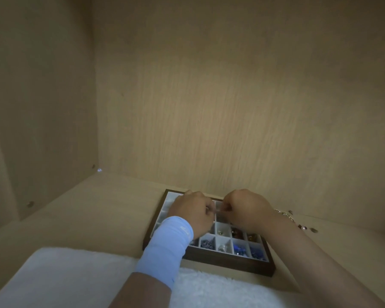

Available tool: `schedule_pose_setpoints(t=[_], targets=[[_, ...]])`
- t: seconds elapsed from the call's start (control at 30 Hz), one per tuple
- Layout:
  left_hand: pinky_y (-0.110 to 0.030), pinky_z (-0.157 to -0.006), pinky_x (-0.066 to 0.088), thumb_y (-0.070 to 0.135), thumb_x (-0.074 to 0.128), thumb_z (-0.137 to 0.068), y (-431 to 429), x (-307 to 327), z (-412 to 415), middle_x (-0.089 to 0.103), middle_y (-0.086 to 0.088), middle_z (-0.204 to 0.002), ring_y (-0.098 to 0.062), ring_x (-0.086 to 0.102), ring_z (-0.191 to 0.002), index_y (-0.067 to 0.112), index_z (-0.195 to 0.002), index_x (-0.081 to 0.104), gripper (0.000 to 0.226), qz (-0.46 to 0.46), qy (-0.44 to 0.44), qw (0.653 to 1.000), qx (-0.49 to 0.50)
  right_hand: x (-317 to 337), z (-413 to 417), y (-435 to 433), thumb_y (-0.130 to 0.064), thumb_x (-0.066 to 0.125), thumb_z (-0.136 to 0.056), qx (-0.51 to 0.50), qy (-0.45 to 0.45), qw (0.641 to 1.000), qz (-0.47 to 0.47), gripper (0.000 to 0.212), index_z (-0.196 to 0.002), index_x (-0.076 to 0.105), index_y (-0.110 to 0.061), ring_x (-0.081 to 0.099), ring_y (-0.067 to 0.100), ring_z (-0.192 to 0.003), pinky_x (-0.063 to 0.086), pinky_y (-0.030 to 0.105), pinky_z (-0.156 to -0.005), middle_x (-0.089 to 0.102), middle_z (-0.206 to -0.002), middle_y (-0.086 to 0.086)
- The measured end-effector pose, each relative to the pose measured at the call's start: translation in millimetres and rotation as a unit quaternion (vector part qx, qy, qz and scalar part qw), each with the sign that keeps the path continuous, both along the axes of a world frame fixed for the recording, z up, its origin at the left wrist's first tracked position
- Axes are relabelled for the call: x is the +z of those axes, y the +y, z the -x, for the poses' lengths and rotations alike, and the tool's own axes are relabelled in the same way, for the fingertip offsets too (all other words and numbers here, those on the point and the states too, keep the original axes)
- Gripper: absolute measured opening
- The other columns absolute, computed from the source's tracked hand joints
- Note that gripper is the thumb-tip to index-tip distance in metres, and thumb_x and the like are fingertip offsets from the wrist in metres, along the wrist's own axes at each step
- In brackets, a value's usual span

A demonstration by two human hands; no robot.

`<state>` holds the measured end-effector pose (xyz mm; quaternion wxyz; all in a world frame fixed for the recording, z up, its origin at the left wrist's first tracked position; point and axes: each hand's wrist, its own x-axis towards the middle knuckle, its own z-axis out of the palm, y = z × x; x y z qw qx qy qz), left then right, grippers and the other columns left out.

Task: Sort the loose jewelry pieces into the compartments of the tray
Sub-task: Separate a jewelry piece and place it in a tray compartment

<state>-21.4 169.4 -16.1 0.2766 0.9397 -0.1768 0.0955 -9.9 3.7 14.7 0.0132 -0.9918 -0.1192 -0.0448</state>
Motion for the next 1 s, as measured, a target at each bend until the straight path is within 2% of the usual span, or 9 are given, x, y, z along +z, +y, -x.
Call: schedule_pose_setpoints(t=[0.17, 0.3, 0.4, 0.47, 0.57, 0.7, 0.8, 0.9, 1.0], targets=[[-0.039, -0.100, 0.041, 0.023, 0.048, -0.091, -4, -1, 0, 0.064, 0.007, -0.108, -0.019, 0.049, -0.110, 0.030, -0.098, 0.073, 0.027, -0.029, -0.023, 0.999, -0.007, 2, -3, 9, -0.035, 0.063, -0.091, 0.013, 0.035, 0.999, 0.023, 0.023, -0.070, 0.066, -0.026, 0.054, 0.012, -0.064, 0.034, 0.023, -0.052, 0.055, -0.064, -0.007], [-0.037, -0.102, 0.040, 0.023, 0.049, -0.090, -5, -3, -1, 0.063, 0.008, -0.110, -0.017, 0.047, -0.111, 0.031, -0.100, 0.072, 0.027, -0.028, -0.028, 0.999, -0.010, 7, 0, 5, -0.032, 0.066, -0.091, 0.030, 0.079, 0.996, -0.026, 0.015, -0.088, 0.078, -0.025, 0.063, 0.012, -0.076, 0.052, 0.030, -0.070, 0.066, -0.076, -0.008], [-0.035, -0.101, 0.039, 0.026, 0.051, -0.091, -9, -5, 0, 0.062, 0.010, -0.115, -0.016, 0.047, -0.113, 0.033, -0.103, 0.070, 0.024, -0.025, -0.039, 0.999, -0.017, 15, 7, -9, -0.031, 0.071, -0.089, 0.032, 0.081, 0.991, -0.103, 0.009, -0.094, 0.079, -0.030, 0.064, 0.005, -0.084, 0.056, 0.028, -0.080, 0.070, -0.089, -0.014], [-0.035, -0.101, 0.040, 0.030, 0.052, -0.091, -12, -6, 0, 0.060, 0.011, -0.118, -0.016, 0.047, -0.114, 0.035, -0.107, 0.068, 0.024, -0.022, -0.042, 0.999, -0.022, 22, 12, -27, -0.029, 0.071, -0.089, 0.021, 0.063, 0.988, -0.136, 0.005, -0.091, 0.076, -0.031, 0.064, 0.002, -0.086, 0.052, 0.020, -0.076, 0.069, -0.092, -0.016], [-0.039, -0.101, 0.043, 0.033, 0.051, -0.091, -15, -5, 1, 0.058, 0.012, -0.120, -0.017, 0.047, -0.115, 0.037, -0.112, 0.064, 0.025, -0.019, -0.052, 0.998, -0.031, 29, 21, -67, -0.025, 0.073, -0.089, -0.024, 0.041, 0.985, -0.166, 0.008, -0.087, 0.074, -0.033, 0.064, 0.000, -0.074, 0.045, 0.013, -0.062, 0.069, -0.088, -0.017], [-0.032, -0.101, 0.040, 0.031, 0.051, -0.093, -26, 0, 7, 0.058, 0.012, -0.120, -0.014, 0.047, -0.114, 0.036, -0.118, 0.061, 0.027, -0.033, -0.092, 0.993, -0.058, 30, 28, -118, -0.022, 0.076, -0.086, -0.075, 0.051, 0.983, -0.157, 0.014, -0.083, 0.074, -0.035, 0.063, -0.004, -0.076, 0.042, 0.012, -0.065, 0.069, -0.085, -0.016], [-0.031, -0.100, 0.041, 0.031, 0.052, -0.093, -41, 1, 17, 0.059, 0.013, -0.117, -0.011, 0.048, -0.112, 0.035, -0.117, 0.062, 0.027, -0.033, -0.097, 0.991, -0.087, 26, 30, -142, -0.018, 0.079, -0.081, -0.079, 0.077, 0.981, -0.157, 0.014, -0.081, 0.079, -0.031, 0.059, -0.012, -0.062, 0.040, 0.005, -0.058, 0.068, -0.070, -0.021], [-0.029, -0.095, 0.042, 0.031, 0.053, -0.092, -64, 1, 24, 0.061, 0.015, -0.109, -0.008, 0.047, -0.106, 0.034, -0.108, 0.067, 0.022, -0.023, -0.097, 0.989, -0.113, 18, 29, -149, -0.017, 0.081, -0.076, -0.075, 0.105, 0.980, -0.153, 0.018, -0.072, 0.077, -0.034, 0.064, -0.003, -0.069, 0.047, 0.013, -0.064, 0.068, -0.066, -0.022], [-0.029, -0.096, 0.040, 0.030, 0.057, -0.090, -93, 4, 24, 0.063, 0.012, -0.104, -0.011, 0.047, -0.107, 0.033, -0.102, 0.072, 0.019, -0.047, -0.100, 0.985, -0.135, 12, 28, -143, -0.019, 0.084, -0.072, -0.042, 0.145, 0.977, -0.148, 0.016, -0.074, 0.078, -0.034, 0.064, 0.001, -0.071, 0.050, 0.018, -0.069, 0.068, -0.066, -0.020]])
